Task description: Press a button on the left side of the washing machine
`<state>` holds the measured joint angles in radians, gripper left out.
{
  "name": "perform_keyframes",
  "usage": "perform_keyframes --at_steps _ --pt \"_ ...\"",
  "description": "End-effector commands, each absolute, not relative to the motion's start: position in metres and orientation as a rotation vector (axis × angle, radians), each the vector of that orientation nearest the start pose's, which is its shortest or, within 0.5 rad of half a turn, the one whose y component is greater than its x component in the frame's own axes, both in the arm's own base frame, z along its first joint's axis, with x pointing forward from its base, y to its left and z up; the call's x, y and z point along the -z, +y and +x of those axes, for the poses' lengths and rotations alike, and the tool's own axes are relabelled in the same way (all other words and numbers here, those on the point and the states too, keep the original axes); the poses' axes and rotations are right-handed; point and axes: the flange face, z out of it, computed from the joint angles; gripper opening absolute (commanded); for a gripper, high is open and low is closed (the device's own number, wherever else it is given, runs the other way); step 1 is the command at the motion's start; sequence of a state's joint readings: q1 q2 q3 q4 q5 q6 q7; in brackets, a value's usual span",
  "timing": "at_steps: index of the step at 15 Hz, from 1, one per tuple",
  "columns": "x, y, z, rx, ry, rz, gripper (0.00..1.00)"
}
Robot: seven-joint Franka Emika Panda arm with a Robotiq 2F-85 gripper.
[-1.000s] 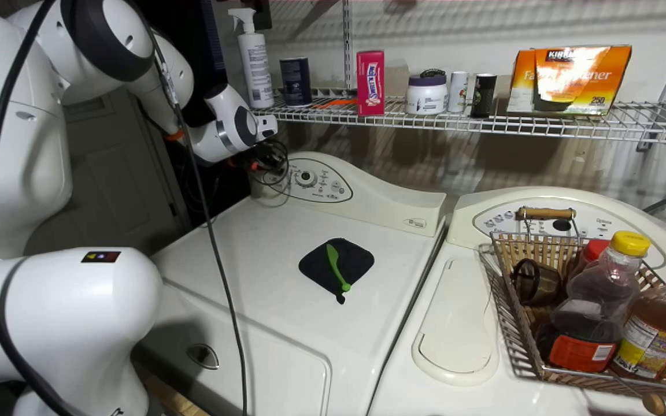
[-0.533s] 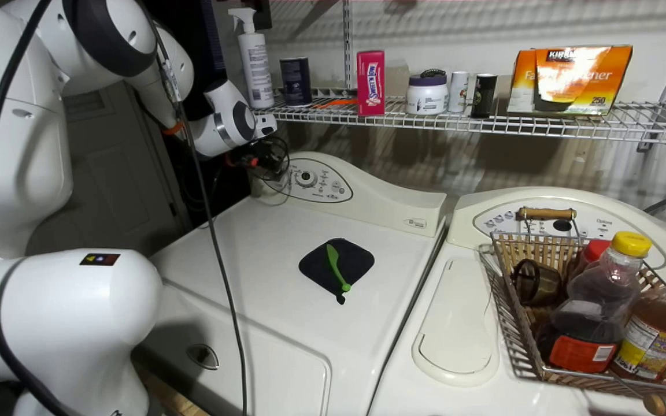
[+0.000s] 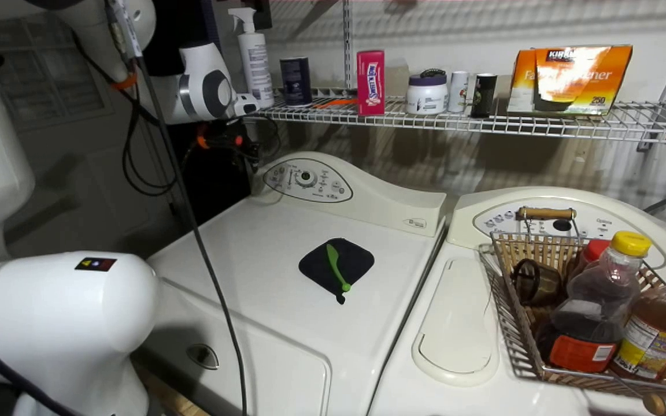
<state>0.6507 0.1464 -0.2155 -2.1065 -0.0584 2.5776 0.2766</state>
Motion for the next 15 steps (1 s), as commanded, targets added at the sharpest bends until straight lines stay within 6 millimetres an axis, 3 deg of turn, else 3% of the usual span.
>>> perform_keyframes --at_steps 1,3,7,8,11,15 --pt "-0.414 0.233 0.466 0.24 -0.436 -3.04 0.81" --pt "-0.428 0.226 0.44 0.072 -0.407 -3.077 0.96" --pt "-0.465 0.217 0.402 -0.125 -0.518 -2.973 1.0" --pt "-0.453 0.226 0.42 -0.084 -0.467 -3.039 1.0" --pt "-0.47 0.221 0.407 -0.098 -0.504 -3.001 1.0" --pt "-0.464 0.22 0.404 -0.115 -0.511 -3.001 1.0"
